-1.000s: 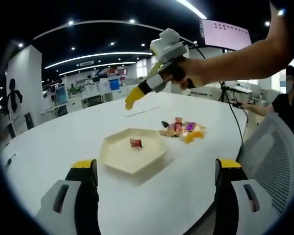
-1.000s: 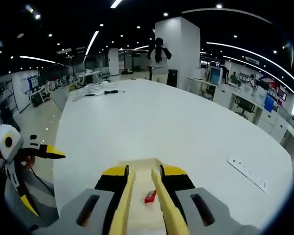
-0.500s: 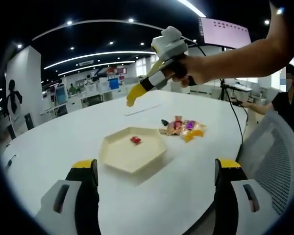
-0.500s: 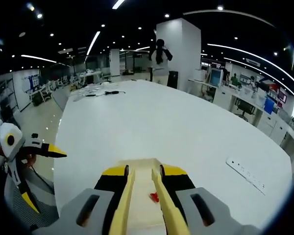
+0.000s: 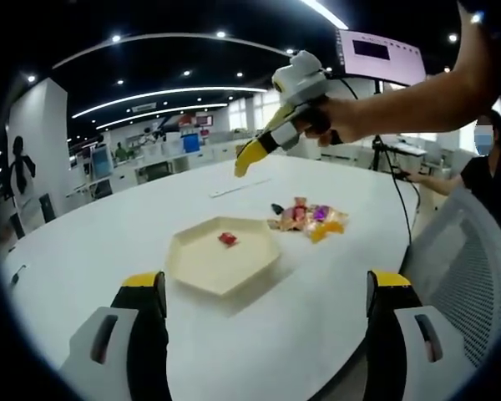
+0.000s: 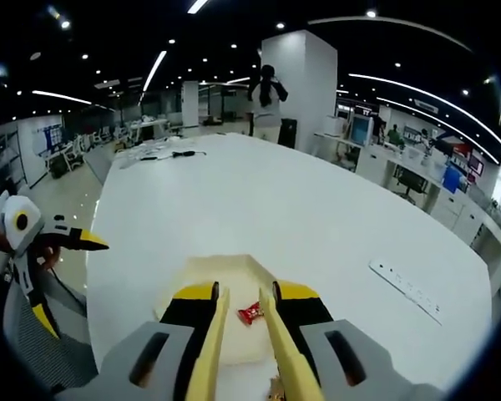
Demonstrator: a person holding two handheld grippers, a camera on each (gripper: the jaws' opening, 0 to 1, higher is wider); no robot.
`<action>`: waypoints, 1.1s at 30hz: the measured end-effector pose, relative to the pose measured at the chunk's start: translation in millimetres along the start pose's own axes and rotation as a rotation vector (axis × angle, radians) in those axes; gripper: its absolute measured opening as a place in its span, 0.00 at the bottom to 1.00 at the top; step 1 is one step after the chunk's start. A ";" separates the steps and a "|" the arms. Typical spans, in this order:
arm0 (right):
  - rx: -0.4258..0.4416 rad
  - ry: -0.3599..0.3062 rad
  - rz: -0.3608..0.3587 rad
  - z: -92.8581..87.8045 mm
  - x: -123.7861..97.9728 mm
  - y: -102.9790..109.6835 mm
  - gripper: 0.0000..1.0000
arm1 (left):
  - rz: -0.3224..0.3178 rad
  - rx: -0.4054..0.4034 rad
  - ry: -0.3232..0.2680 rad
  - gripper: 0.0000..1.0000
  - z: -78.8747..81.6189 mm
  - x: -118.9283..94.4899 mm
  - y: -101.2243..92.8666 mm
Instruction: Place the target food into the container with the food tongs after gripping and lifting it, then release it inside without dropping or visibly crushing the food.
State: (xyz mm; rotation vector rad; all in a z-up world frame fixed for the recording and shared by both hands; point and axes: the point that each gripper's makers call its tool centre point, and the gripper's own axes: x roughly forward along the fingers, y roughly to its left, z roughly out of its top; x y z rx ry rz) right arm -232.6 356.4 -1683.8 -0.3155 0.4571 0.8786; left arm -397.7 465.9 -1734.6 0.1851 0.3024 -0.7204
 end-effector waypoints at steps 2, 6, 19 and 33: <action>0.005 -0.002 -0.001 -1.7 -3.8 -2.5 0.25 | -0.001 0.003 -0.002 0.96 0.3 0.0 0.2; 0.003 -0.005 -0.007 -6.7 -13.8 -7.3 0.25 | 0.005 0.003 -0.001 0.96 -0.2 -0.1 1.7; -0.004 -0.002 -0.023 -28.1 -46.6 -18.5 0.26 | 0.016 0.013 0.002 0.96 0.2 1.1 5.4; -0.018 0.003 -0.015 -43.2 -76.2 -19.3 0.26 | 0.016 0.010 0.006 0.95 -0.5 1.1 5.0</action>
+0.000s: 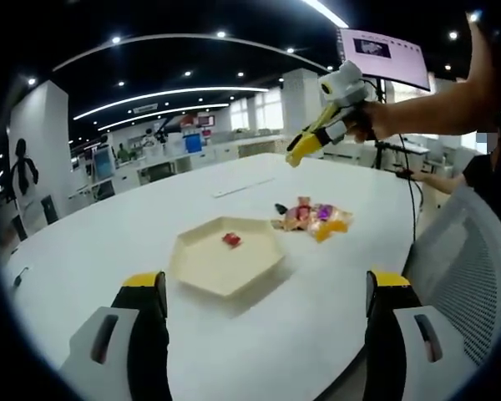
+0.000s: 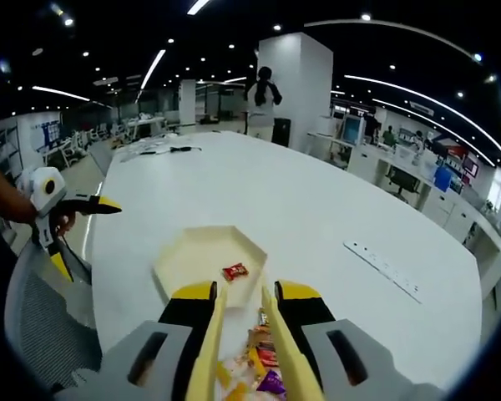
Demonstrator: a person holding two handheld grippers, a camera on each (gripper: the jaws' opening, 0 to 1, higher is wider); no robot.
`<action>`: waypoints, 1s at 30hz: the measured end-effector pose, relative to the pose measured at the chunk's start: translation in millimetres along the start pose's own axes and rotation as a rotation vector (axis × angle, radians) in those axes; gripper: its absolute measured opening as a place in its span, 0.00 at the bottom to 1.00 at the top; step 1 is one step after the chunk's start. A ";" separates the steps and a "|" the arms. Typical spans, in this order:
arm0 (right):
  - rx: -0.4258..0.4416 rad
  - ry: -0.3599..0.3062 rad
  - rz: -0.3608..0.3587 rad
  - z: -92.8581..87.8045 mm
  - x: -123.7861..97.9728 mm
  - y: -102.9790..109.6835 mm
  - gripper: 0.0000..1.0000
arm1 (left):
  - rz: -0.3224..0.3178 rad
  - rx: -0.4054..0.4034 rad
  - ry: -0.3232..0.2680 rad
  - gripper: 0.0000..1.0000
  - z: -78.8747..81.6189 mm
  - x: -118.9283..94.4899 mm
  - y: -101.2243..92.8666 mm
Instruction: Place the target food into the container with the food tongs after gripping and lifting it, then release it inside without dropping or visibly crushing the food.
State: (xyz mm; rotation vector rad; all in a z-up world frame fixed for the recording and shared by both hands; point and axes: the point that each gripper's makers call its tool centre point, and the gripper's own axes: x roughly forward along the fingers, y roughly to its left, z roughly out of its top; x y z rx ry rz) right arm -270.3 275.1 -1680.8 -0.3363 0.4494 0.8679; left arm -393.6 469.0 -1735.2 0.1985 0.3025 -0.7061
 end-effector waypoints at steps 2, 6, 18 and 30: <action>0.002 0.003 -0.006 -3.7 -3.4 -2.9 0.26 | 0.003 0.000 -0.002 0.95 0.5 -0.1 0.5; 0.000 -0.017 0.003 -6.7 -10.6 -4.4 0.27 | 0.005 0.000 -0.001 0.95 0.6 -0.1 0.7; -0.017 -0.022 0.054 -19.8 -21.9 -1.0 0.27 | 0.016 -0.003 -0.003 0.95 1.6 -0.2 2.4; -0.003 -0.052 0.053 -20.1 -23.8 -7.3 0.27 | 0.021 -0.002 0.001 0.94 1.2 -0.2 3.4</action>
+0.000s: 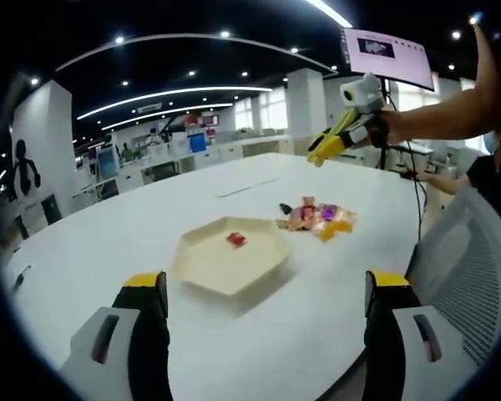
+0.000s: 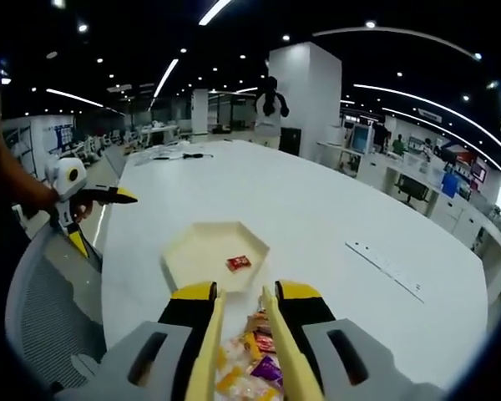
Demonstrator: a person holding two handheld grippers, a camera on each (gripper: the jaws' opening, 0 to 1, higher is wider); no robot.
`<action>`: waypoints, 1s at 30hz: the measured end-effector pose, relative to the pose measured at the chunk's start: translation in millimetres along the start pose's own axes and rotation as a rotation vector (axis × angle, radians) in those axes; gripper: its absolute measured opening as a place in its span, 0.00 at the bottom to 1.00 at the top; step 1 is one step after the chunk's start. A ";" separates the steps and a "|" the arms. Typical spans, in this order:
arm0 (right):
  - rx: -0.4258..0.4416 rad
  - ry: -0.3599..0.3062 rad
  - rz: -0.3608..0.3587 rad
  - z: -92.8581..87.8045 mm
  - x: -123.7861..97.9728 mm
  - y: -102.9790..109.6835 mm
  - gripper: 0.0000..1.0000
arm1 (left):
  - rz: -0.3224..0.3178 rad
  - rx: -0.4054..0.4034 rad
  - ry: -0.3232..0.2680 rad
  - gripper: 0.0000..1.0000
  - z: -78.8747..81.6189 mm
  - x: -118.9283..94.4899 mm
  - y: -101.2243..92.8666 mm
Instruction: Place the target food into the container with the food tongs after gripping and lifting it, then release it inside without dropping or visibly crushing the food.
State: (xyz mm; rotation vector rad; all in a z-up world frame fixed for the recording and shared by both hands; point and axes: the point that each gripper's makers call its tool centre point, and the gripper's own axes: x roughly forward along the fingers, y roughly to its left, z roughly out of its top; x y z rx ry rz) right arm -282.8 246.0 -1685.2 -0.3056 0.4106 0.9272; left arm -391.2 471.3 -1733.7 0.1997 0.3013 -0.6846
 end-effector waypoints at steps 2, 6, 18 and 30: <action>0.023 -0.009 0.006 -0.1 -1.4 -0.4 0.27 | 0.001 -0.001 0.001 0.94 -0.3 0.0 0.3; 0.050 -0.003 0.023 -1.9 -1.4 2.2 0.27 | 0.003 -0.001 0.000 0.94 -0.5 -0.2 1.1; 0.022 0.023 0.042 -14.3 5.6 7.9 0.28 | 0.010 -0.007 -0.003 0.94 0.0 -0.9 3.0; 0.025 0.052 0.036 -31.9 14.8 4.7 0.28 | 0.012 -0.007 -0.003 0.94 0.0 -0.8 3.5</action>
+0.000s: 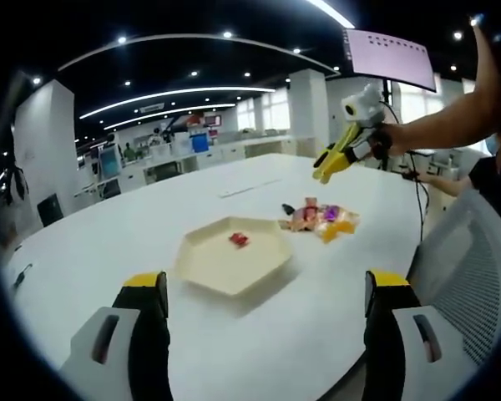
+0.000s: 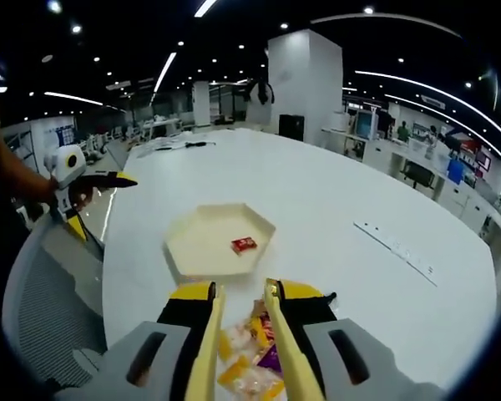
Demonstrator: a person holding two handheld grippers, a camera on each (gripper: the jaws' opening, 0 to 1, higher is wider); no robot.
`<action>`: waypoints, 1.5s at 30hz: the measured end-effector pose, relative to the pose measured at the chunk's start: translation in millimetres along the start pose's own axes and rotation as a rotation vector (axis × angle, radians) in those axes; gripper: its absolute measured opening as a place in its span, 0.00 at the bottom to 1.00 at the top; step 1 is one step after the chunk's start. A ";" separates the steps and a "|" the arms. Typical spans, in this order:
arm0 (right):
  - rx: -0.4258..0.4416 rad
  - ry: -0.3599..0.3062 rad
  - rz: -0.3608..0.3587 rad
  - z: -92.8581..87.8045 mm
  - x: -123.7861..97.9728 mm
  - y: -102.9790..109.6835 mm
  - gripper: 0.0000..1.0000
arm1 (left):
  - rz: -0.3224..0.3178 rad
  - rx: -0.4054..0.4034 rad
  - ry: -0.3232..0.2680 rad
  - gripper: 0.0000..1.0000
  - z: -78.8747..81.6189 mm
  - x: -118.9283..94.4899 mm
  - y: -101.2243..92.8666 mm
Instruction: Place the target food into the container with the food tongs after gripping and lifting it, then release it inside without dropping or visibly crushing the food.
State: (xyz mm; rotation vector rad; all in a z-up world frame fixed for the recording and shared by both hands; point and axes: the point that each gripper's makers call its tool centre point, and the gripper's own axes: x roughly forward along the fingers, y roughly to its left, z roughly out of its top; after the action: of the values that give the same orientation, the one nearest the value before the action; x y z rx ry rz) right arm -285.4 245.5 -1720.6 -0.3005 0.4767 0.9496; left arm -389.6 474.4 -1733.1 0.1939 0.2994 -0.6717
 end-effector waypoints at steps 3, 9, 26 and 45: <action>0.007 0.013 0.001 -6.9 4.6 -0.9 0.28 | 0.001 -0.001 0.000 0.94 0.0 -0.2 0.0; 0.025 0.034 -0.007 -21.4 14.7 -2.6 0.28 | -0.002 0.000 0.004 0.94 -0.7 -0.3 -0.6; 0.060 0.127 -0.042 -60.7 39.5 -1.8 0.28 | -0.009 0.000 0.017 0.93 -3.6 0.1 -1.7; -0.026 0.205 -0.100 -78.5 42.2 17.1 0.28 | -0.014 0.001 0.022 0.93 -4.7 0.5 -2.5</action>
State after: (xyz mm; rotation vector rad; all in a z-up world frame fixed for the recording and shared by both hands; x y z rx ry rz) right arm -299.1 249.6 -1810.2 -0.4438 0.6311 0.8322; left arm -391.7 473.5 -1737.9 0.2003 0.3217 -0.6844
